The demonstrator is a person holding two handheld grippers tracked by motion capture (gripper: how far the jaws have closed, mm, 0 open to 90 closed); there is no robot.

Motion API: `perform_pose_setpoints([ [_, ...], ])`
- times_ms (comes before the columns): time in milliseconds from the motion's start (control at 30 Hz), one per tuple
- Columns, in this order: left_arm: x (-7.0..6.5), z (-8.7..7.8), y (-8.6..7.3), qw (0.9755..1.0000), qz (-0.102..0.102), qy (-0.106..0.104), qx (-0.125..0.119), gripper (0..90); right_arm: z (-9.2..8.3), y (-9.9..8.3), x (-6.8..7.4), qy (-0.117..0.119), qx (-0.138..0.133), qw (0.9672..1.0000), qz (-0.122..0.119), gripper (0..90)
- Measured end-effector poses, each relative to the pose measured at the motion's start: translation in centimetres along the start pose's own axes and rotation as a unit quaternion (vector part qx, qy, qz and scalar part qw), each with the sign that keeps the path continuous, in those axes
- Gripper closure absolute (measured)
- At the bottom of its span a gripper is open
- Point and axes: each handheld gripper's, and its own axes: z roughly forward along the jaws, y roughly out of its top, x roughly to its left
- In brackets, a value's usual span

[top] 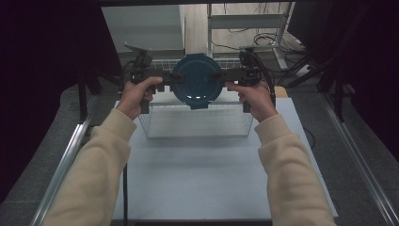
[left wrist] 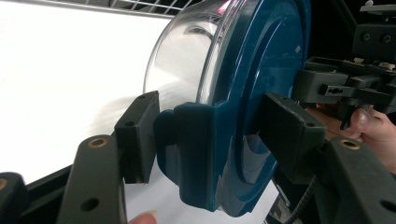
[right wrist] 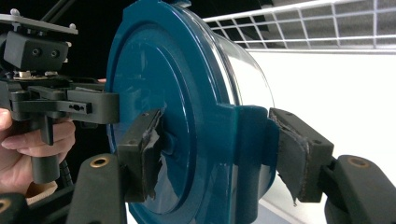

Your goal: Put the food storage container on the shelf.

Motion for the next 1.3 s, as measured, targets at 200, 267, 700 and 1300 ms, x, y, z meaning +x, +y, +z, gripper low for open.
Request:
perform_pose_setpoints([
  [200,1.0,0.8,0.9,0.9999,-0.013,-0.001,-0.002,38.5,0.9,0.3,-1.2,-0.004,0.002,0.9998,0.022,37.3],
  [267,1.2,1.1,1.2,0.9998,-0.021,0.0,-0.008,38.4,1.1,0.6,-1.5,-0.004,0.002,0.9996,0.027,37.2],
  [700,3.9,2.9,2.2,0.9958,-0.087,-0.012,-0.025,36.2,3.2,1.8,-4.1,-0.009,-0.004,0.9915,0.13,36.1],
  [1300,2.3,1.5,1.0,0.9962,-0.034,0.027,-0.076,19.2,1.5,1.1,-3.0,-0.021,-0.066,0.9951,0.071,13.8],
])
